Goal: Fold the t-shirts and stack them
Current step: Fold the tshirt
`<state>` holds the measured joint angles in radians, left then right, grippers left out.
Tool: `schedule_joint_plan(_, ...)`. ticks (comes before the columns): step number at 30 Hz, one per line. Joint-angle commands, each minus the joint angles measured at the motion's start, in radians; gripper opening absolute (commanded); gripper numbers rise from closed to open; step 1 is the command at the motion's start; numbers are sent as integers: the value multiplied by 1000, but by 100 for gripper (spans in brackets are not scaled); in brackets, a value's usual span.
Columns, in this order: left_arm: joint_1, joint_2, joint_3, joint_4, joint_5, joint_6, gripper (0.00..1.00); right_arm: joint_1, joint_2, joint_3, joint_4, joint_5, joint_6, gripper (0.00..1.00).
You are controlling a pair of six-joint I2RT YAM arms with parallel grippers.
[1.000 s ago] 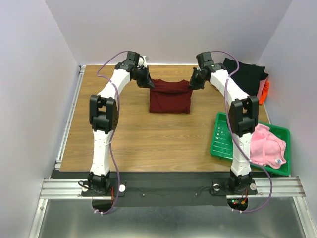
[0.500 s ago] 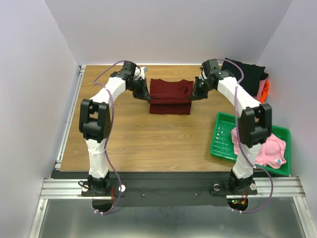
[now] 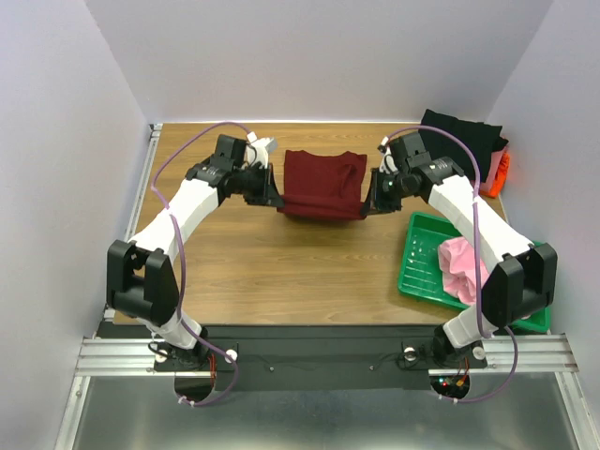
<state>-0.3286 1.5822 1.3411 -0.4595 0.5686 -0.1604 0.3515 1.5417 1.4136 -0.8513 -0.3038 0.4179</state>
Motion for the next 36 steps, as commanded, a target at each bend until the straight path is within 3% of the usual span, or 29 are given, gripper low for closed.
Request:
schedule_joint_plan(1,0,-128,-94,13,-9,19,0,20,-95,-33,-66,8,-10,0)
schedule_joint_plan(8,-18,-324,-252,18,34,-19,0,60,-227,-67,-137,2,62,1)
schedule_joint_plan(13,-20,-381,-298,36,48,-64,0,67,-259,-68,-160,3,107,0)
schedule_joint_plan(24,-17,-167,-111,2,-15,-16,0,67,-167,-42,-68,251,197,0)
schedule_joint_plan(36,-7,93,50,21,-13,25,0,64,-58,-47,-2,430,183,0)
